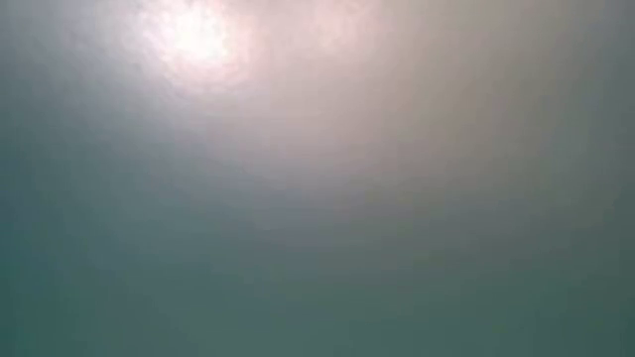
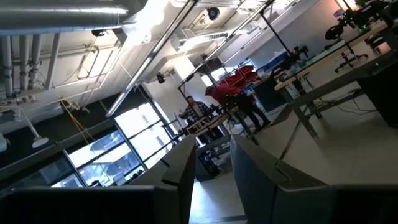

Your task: Sort silverware by color (type)

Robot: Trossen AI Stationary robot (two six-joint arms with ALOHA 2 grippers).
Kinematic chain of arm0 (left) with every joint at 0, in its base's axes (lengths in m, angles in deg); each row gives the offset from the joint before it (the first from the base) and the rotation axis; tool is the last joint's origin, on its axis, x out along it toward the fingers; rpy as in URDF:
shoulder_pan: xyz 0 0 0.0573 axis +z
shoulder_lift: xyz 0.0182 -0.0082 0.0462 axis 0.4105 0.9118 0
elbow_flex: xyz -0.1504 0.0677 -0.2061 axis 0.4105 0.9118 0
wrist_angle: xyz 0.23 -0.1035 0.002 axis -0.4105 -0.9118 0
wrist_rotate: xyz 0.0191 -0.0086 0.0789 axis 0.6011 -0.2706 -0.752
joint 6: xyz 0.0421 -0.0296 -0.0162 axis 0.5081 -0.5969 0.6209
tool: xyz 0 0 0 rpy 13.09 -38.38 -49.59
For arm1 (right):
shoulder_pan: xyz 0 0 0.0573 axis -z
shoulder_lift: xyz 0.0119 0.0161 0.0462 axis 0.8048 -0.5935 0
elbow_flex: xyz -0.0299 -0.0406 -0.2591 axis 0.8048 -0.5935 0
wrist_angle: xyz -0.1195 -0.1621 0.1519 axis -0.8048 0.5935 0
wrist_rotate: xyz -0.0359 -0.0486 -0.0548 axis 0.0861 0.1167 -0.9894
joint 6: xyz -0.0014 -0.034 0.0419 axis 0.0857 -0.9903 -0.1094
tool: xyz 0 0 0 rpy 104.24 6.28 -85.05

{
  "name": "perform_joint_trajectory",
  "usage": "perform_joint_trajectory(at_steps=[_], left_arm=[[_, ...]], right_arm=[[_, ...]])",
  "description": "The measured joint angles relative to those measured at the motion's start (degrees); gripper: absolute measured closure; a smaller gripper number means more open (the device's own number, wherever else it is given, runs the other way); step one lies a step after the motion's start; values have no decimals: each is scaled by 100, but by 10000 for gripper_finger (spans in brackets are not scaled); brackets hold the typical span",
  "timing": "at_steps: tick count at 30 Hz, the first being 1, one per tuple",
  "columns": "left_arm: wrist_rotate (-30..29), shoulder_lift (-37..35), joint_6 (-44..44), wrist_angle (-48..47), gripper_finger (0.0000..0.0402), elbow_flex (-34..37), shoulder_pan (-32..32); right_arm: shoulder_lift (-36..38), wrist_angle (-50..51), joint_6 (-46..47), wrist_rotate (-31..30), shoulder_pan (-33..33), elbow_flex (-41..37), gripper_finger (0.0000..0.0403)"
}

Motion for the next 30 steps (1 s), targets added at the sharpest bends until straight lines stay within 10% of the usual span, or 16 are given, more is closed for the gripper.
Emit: perform_joint_trajectory(at_steps=[23,30], left_arm=[[-2,-1,0,0,281,0,-2],[-1,-2,0,0,281,0,-1]], right_arm=[[-975,61,-234,660,-1,920,309],[-2212,2014,-887,647,-1,2191,309]])
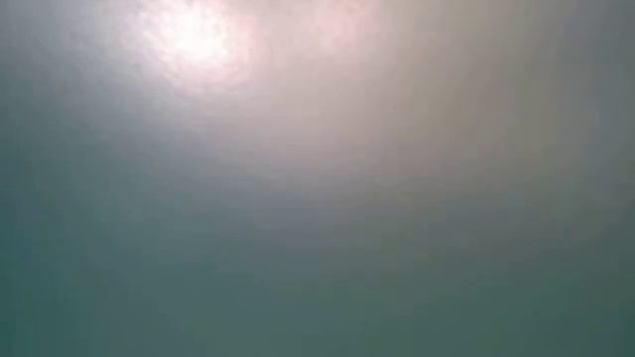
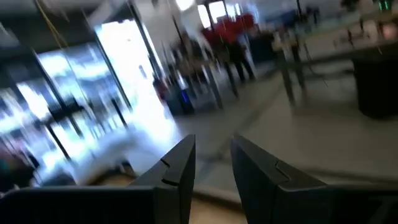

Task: Sort silverware by color (type)
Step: Put the blue spoon into the orange bin

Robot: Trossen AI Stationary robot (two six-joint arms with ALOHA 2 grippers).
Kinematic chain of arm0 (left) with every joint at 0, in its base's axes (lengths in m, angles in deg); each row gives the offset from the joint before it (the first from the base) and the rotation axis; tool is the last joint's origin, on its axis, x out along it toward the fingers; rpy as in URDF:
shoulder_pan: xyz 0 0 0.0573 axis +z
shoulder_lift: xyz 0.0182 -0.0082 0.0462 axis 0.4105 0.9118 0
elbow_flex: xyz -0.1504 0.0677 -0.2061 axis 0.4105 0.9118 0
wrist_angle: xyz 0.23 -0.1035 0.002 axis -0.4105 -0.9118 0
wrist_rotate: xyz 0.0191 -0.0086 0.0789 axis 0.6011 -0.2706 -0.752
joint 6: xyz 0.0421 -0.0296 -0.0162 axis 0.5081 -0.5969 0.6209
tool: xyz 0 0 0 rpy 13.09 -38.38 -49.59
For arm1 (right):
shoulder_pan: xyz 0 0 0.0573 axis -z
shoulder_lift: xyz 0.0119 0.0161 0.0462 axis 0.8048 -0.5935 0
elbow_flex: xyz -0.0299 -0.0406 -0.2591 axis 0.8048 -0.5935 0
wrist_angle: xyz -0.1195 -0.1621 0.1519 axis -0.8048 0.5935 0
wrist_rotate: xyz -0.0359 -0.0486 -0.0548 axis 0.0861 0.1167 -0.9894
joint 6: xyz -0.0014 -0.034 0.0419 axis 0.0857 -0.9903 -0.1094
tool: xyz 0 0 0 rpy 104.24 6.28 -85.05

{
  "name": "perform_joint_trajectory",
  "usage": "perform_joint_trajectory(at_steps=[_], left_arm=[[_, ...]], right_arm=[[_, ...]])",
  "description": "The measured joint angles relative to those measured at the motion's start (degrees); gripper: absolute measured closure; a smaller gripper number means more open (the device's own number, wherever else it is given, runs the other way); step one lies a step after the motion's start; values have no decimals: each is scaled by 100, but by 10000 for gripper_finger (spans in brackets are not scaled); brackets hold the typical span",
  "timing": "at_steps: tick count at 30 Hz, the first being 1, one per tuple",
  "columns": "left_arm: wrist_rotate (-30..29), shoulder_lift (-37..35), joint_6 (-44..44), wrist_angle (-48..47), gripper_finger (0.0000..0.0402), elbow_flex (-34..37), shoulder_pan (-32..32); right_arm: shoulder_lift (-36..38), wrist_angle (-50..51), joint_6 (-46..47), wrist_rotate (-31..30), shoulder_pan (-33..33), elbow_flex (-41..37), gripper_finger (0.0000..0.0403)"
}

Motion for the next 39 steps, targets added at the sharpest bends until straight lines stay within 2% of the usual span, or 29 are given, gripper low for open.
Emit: perform_joint_trajectory(at_steps=[4,9,18,21,27,32,39], left_arm=[[-1,2,0,0,281,0,-1],[-1,1,0,0,281,0,1],[-1,1,0,0,281,0,-1],[-1,1,0,0,281,0,-1],[-1,0,0,0,281,0,0],[-1,1,-1,0,281,0,0],[-1,0,0,0,281,0,-1]], right_arm=[[-641,1416,-307,-100,0,783,310],[-1278,3010,-384,-553,2,1472,309],[-1708,4333,-144,-626,2,1819,310],[-1789,4604,168,-408,2,1828,310],[-2085,4992,737,500,0,1817,309],[-2531,4983,-194,908,0,1812,310],[-3276,4962,-436,1423,0,1868,309]])
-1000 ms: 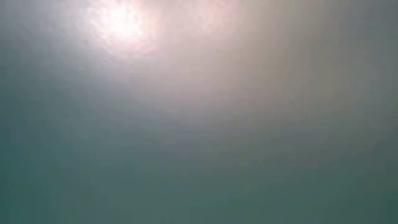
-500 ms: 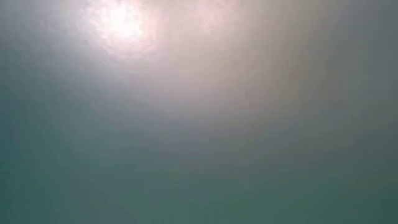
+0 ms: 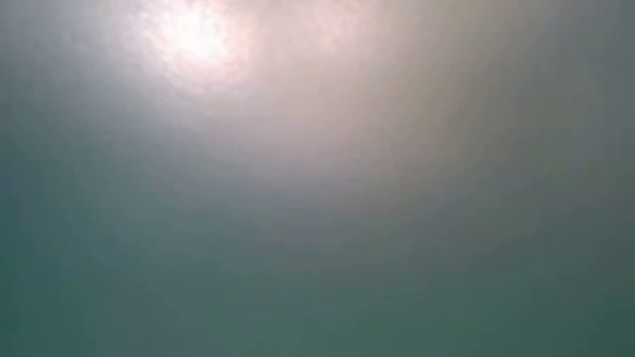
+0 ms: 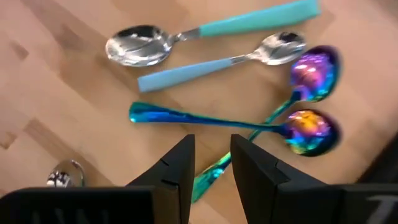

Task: Sort silverware by color (type)
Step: Put the blue spoon into the orange bin

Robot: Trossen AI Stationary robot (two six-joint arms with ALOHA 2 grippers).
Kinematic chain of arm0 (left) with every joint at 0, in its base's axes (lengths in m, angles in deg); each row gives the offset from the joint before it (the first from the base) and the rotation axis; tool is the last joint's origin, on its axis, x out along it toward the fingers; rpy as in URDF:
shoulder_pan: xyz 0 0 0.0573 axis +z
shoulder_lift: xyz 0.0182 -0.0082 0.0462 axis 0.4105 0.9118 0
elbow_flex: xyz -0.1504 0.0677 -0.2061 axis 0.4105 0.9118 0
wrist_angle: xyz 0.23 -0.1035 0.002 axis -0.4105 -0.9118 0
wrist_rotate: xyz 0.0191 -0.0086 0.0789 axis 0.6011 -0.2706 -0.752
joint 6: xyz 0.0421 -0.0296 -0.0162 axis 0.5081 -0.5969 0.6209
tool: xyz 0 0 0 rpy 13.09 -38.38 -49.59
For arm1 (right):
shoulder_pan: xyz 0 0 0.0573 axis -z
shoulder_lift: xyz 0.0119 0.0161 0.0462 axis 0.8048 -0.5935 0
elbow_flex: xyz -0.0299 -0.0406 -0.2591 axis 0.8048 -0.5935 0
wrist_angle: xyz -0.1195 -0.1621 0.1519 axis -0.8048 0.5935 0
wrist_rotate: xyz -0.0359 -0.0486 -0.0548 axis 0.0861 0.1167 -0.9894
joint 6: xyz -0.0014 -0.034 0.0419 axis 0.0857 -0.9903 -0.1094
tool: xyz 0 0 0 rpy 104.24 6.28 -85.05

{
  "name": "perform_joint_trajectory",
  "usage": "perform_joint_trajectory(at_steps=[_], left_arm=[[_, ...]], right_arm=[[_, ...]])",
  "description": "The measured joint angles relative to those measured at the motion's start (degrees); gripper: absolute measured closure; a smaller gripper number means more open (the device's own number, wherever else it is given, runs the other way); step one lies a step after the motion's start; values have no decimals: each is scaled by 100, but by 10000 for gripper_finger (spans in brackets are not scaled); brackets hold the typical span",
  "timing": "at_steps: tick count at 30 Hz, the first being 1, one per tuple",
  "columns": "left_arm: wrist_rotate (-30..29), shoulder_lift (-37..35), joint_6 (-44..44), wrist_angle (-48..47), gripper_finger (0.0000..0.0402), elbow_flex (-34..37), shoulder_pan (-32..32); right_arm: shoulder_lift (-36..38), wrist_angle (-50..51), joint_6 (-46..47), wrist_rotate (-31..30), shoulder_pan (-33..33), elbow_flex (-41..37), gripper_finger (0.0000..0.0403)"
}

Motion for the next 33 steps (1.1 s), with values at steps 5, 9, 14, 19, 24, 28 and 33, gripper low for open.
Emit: perform_joint_trajectory(at_steps=[5,9,14,19,24,28,33], left_arm=[[0,0,0,0,281,0,0],[0,0,-1,0,281,0,2],[2,2,0,0,281,0,0],[0,1,0,0,281,0,0],[1,1,0,0,281,0,0],[2,0,0,0,281,0,0],[0,1,0,0,281,0,2]], right_arm=[[-490,74,-162,79,0,158,310],[-826,308,-534,80,0,395,309],[-1114,570,-1492,76,0,681,309],[-1239,574,-3071,80,0,735,310],[-1415,589,-4363,76,0,719,310],[-1663,562,-4707,31,0,716,310],[-2069,435,-4671,28,0,712,310]])
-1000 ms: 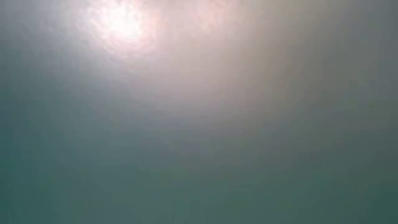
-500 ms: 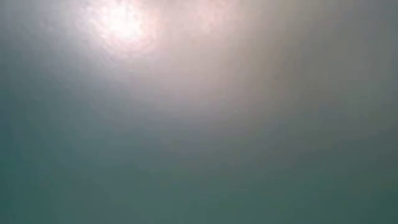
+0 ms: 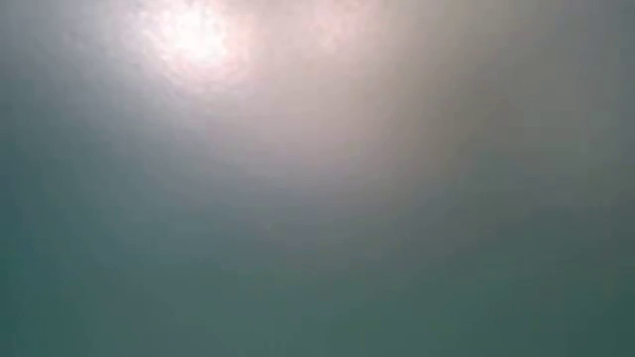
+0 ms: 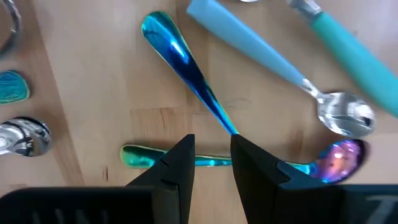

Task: Sort silverware by color (type)
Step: Put the blue spoon into the orange bin

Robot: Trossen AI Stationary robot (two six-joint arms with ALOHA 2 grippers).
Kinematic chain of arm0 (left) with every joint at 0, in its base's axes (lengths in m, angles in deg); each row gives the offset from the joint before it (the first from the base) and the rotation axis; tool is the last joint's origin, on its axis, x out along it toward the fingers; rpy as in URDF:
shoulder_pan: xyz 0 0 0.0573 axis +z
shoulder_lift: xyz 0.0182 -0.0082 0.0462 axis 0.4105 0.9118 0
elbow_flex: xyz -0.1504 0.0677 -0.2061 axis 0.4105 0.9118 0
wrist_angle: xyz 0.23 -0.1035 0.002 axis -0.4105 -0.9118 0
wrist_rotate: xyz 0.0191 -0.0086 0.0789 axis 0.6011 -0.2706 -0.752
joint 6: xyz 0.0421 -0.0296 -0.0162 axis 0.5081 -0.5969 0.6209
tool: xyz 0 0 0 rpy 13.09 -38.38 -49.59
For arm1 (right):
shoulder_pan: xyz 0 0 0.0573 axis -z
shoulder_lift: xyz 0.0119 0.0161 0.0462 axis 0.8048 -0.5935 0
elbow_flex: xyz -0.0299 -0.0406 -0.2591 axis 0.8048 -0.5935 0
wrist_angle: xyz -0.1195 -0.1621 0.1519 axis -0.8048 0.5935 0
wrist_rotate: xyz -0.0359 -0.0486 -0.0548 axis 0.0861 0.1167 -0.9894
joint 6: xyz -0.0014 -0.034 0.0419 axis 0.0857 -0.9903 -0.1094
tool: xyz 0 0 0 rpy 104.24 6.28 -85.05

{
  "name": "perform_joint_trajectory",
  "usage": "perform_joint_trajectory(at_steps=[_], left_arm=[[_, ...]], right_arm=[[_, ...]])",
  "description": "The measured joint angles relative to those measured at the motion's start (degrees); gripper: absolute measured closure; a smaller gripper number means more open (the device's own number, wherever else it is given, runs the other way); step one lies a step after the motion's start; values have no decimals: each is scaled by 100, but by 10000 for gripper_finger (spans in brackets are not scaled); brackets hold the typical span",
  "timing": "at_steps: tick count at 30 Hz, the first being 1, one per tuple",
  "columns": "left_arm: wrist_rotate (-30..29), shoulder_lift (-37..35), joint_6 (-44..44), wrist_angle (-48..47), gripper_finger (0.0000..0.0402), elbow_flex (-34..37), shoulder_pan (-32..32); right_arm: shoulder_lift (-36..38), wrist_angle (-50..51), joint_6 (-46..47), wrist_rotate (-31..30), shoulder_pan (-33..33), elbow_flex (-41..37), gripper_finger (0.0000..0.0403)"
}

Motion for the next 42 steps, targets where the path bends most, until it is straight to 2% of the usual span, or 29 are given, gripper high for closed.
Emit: perform_joint_trajectory(at_steps=[5,12,25,29,35,42], left_arm=[[2,1,0,0,281,0,-2],[0,1,0,0,281,0,-2],[2,-1,0,0,281,0,0],[0,-1,0,0,281,0,0],[2,1,0,0,281,0,0],[0,1,0,0,281,0,0]], right_arm=[[-448,-187,27,-101,0,-2,309],[-881,-292,27,-948,-11,-4,309],[-1213,-429,109,-966,-12,11,285],[-1257,-423,349,-940,-13,9,311],[-1224,-420,484,-879,-15,-2,382],[-1073,-527,568,-895,-11,66,389]])
